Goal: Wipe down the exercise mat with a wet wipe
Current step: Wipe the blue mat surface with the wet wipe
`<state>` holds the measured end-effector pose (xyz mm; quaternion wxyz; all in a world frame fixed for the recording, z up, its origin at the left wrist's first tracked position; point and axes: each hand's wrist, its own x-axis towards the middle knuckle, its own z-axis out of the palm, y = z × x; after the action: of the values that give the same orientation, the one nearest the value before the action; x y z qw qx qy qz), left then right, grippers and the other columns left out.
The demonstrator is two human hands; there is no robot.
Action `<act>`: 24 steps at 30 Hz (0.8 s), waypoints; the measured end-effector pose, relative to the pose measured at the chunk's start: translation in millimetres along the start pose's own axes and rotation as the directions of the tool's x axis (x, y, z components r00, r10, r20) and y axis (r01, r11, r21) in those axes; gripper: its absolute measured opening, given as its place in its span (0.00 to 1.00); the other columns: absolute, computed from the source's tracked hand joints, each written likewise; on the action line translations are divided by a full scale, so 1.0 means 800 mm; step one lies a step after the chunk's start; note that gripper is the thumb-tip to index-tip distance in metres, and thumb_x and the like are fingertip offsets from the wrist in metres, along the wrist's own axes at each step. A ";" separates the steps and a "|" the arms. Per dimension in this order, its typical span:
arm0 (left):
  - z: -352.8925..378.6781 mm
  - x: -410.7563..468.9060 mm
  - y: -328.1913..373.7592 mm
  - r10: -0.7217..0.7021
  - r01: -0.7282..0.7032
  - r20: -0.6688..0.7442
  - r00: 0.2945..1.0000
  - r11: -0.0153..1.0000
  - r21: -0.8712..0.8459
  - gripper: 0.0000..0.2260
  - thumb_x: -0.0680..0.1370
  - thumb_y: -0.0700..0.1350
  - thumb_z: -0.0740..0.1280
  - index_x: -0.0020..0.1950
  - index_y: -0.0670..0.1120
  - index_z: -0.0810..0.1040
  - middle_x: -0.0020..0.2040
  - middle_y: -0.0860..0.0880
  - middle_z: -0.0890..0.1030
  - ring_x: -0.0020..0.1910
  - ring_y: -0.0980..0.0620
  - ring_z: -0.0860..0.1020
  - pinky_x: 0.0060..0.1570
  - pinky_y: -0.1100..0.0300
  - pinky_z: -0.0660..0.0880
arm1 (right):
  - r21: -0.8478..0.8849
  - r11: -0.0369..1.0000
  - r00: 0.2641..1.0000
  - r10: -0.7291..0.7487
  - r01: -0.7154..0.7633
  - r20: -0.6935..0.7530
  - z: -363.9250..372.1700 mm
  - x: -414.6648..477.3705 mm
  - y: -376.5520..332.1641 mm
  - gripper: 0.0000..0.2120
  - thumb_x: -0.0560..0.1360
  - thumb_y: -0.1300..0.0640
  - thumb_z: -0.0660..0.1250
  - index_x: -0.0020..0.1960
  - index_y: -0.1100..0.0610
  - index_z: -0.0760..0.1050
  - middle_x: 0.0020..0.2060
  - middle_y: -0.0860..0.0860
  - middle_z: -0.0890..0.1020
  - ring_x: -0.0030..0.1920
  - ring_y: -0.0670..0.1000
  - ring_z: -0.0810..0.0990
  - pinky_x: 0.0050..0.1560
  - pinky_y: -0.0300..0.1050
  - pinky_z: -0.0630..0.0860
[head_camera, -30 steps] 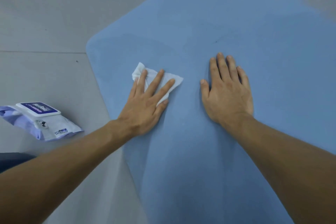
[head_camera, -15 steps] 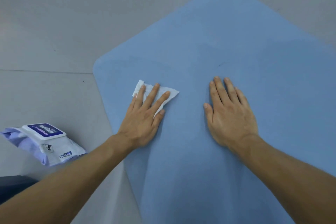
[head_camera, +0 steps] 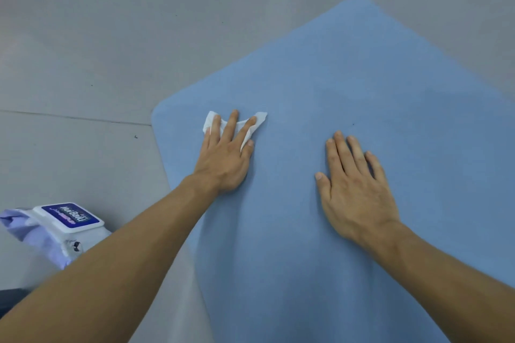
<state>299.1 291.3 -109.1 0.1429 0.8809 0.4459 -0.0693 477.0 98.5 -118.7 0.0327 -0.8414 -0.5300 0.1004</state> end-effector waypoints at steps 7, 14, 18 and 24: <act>-0.016 0.036 -0.006 -0.005 0.005 0.021 1.000 1.000 0.007 0.24 0.87 0.54 0.46 0.83 0.61 0.45 0.84 0.52 0.42 0.82 0.42 0.39 0.80 0.45 0.40 | 0.098 0.995 1.000 -0.012 0.010 0.024 -0.012 0.085 -0.042 0.34 0.84 0.43 0.45 0.84 0.58 0.42 0.83 0.52 0.41 0.82 0.50 0.38 0.81 0.48 0.39; -0.031 0.090 -0.045 -0.063 0.063 -0.032 0.997 0.998 -0.001 0.24 0.87 0.53 0.45 0.84 0.57 0.49 0.85 0.48 0.46 0.82 0.41 0.44 0.80 0.44 0.44 | 0.057 0.998 0.999 -0.006 0.009 -0.046 -0.005 0.098 -0.052 0.34 0.83 0.43 0.44 0.84 0.59 0.45 0.84 0.52 0.45 0.83 0.50 0.42 0.82 0.50 0.44; -0.030 0.111 -0.031 -0.149 0.150 -0.061 0.987 0.989 0.017 0.25 0.87 0.54 0.47 0.84 0.56 0.47 0.85 0.47 0.44 0.82 0.39 0.43 0.79 0.44 0.43 | 0.063 0.998 0.999 -0.001 0.004 -0.041 -0.006 0.100 -0.053 0.34 0.83 0.42 0.43 0.84 0.58 0.43 0.84 0.52 0.44 0.83 0.49 0.41 0.82 0.50 0.44; -0.008 0.063 0.013 0.192 -0.187 -0.025 0.981 0.972 0.139 0.25 0.86 0.57 0.44 0.83 0.59 0.44 0.84 0.51 0.41 0.83 0.44 0.38 0.80 0.50 0.38 | 0.085 0.996 0.998 0.005 0.000 -0.061 -0.007 0.101 -0.052 0.35 0.82 0.43 0.46 0.84 0.58 0.46 0.84 0.53 0.47 0.83 0.50 0.43 0.82 0.50 0.44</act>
<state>337.2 325.8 -113.5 0.0802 0.9283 0.3565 -0.0689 474.8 189.8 -117.6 0.0844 -0.8426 -0.5230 0.0969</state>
